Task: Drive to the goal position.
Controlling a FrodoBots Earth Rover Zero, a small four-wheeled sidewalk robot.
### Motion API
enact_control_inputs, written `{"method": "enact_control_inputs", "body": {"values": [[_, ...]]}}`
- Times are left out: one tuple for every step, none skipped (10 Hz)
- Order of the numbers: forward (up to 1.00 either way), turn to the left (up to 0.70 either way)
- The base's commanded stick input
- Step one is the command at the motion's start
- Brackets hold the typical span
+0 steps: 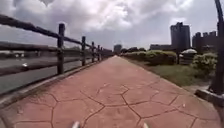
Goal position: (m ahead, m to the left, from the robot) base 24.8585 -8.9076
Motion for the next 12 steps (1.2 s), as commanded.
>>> {"method": "enact_control_inputs", "body": {"values": [[0.70, -0.35], [0.70, -0.30], [0.70, -0.13], [0.70, -0.02], [0.70, 0.00], [0.70, 0.00], [0.70, 0.00], [0.70, 0.00], [0.70, 0.00], [0.70, 0.00], [0.70, 0.00], [0.70, 0.00]]}}
